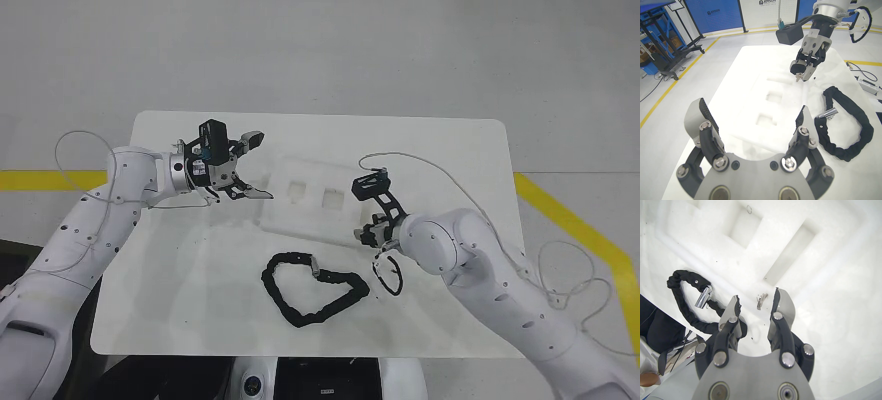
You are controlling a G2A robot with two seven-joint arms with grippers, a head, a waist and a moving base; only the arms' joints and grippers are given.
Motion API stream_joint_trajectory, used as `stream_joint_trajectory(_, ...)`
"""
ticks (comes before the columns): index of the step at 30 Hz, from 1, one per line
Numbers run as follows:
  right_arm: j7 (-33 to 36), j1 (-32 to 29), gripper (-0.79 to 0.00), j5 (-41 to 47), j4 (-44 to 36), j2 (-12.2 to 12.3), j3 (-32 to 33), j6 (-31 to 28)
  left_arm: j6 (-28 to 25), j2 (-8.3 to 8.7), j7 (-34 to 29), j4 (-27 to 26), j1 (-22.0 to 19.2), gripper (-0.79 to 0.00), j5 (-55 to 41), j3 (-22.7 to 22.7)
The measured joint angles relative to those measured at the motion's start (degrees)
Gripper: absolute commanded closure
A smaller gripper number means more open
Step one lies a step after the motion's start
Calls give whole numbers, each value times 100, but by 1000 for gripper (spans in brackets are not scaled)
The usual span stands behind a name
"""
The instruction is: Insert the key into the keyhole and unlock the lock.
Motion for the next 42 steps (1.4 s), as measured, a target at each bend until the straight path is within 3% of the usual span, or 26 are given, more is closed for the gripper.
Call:
stream_joint_trajectory(15,-4,-56,-120,-257,80,-58,84,56,0,0,0,0,0,-785,0,0)
stream_joint_trajectory(18,27,-62,0,-306,96,-77,58,54,0,0,0,0,0,-785,0,0)
stream_joint_trajectory(32,122,-88,0,-806,-2,-103,210,168,0,0,0,0,0,-785,0,0)
stream_joint_trajectory(42,77,-263,0,-800,-280,-57,761,62,0,0,0,0,0,-785,0,0)
